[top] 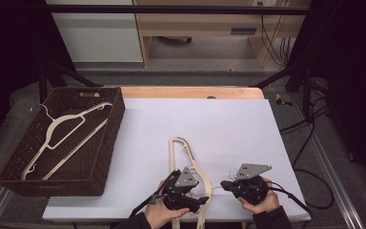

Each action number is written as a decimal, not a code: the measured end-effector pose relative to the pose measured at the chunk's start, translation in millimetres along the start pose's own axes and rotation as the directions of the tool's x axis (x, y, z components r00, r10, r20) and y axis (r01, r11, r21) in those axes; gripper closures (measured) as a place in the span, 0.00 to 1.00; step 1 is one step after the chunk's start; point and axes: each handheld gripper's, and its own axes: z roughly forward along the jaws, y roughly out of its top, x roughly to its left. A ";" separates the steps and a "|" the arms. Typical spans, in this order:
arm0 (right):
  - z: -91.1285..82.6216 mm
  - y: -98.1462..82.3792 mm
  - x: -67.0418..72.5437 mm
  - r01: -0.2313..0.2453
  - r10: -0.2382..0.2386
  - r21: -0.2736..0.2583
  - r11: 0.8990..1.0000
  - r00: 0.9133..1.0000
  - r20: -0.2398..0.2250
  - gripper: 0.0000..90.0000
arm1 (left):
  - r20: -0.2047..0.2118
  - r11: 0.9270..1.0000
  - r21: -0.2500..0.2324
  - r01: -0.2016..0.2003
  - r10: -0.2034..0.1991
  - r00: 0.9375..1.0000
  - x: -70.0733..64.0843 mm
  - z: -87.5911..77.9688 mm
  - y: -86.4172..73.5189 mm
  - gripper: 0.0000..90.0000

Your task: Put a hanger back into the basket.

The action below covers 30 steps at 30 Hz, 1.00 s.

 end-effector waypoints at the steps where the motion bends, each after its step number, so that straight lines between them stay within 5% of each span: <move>1: -0.6 0.5 0.7 -0.002 0.002 -0.002 1.000 1.000 0.005 0.99 | -0.008 1.000 0.004 -0.004 0.004 1.000 1.5 0.5 0.8 0.48; 6: -0.8 1.1 1.1 -0.004 0.004 -0.001 1.000 1.000 0.006 0.99 | -0.060 0.999 0.017 -0.052 0.053 0.997 22.1 0.7 10.0 0.50; 11: -1.6 1.6 1.2 -0.004 0.004 -0.004 1.000 1.000 0.003 0.99 | -0.031 0.991 0.066 -0.120 0.123 0.992 37.1 2.7 19.8 0.43; 14: -2.8 2.0 1.1 0.004 -0.004 -0.002 1.000 1.000 -0.002 0.99 | 0.002 0.992 0.027 -0.127 0.127 0.992 31.8 3.8 25.5 0.42; 20: -5.6 3.6 2.0 0.006 -0.006 -0.016 1.000 1.000 -0.006 0.99 | 0.035 0.963 0.064 -0.261 0.260 0.965 17.4 15.4 37.4 0.52; 30: -8.9 4.2 1.8 0.003 -0.003 -0.033 0.999 1.000 -0.003 0.99 | 0.100 0.941 0.097 -0.323 0.314 0.944 7.8 29.4 49.0 0.76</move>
